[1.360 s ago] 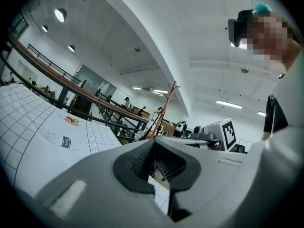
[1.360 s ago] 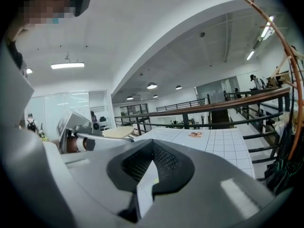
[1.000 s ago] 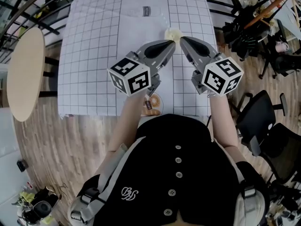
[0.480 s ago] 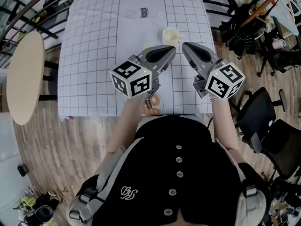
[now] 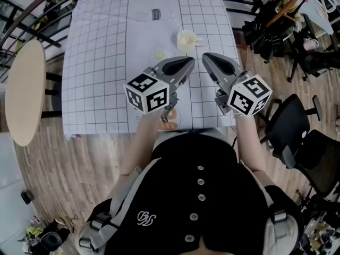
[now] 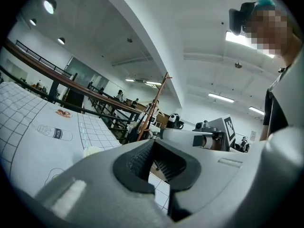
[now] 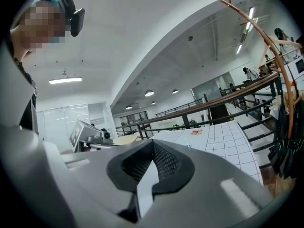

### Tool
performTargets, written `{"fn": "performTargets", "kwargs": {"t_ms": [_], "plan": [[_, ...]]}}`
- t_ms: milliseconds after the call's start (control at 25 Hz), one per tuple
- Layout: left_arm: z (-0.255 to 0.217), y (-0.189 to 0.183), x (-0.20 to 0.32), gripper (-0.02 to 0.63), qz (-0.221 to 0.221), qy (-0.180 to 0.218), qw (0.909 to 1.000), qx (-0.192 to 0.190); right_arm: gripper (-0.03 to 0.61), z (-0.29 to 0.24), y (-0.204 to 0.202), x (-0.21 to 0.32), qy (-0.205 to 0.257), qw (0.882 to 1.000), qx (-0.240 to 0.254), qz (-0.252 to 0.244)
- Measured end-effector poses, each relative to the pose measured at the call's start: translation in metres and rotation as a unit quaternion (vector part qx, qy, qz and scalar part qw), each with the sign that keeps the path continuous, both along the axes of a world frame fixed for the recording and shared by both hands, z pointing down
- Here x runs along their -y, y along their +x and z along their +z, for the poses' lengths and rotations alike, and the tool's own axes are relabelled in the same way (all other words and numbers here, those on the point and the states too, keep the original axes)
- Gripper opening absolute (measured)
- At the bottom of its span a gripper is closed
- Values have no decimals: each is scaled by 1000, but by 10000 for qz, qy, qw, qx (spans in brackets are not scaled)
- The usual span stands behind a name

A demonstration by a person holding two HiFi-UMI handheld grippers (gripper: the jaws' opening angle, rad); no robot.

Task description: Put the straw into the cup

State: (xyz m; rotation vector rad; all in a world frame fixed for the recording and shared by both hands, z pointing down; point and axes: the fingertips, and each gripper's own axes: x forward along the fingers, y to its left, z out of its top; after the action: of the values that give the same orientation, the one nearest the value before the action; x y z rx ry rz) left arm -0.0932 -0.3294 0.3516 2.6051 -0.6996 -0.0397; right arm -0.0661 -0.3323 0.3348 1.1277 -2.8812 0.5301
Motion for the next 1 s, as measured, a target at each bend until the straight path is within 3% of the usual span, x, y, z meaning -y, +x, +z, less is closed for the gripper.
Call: {"fn": "performTargets", "kwargs": {"t_ms": [1000], "plan": [[10, 9, 7, -2, -68, -145, 9998, 68, -2, 12, 0, 4, -11, 9994, -331, -61]]}}
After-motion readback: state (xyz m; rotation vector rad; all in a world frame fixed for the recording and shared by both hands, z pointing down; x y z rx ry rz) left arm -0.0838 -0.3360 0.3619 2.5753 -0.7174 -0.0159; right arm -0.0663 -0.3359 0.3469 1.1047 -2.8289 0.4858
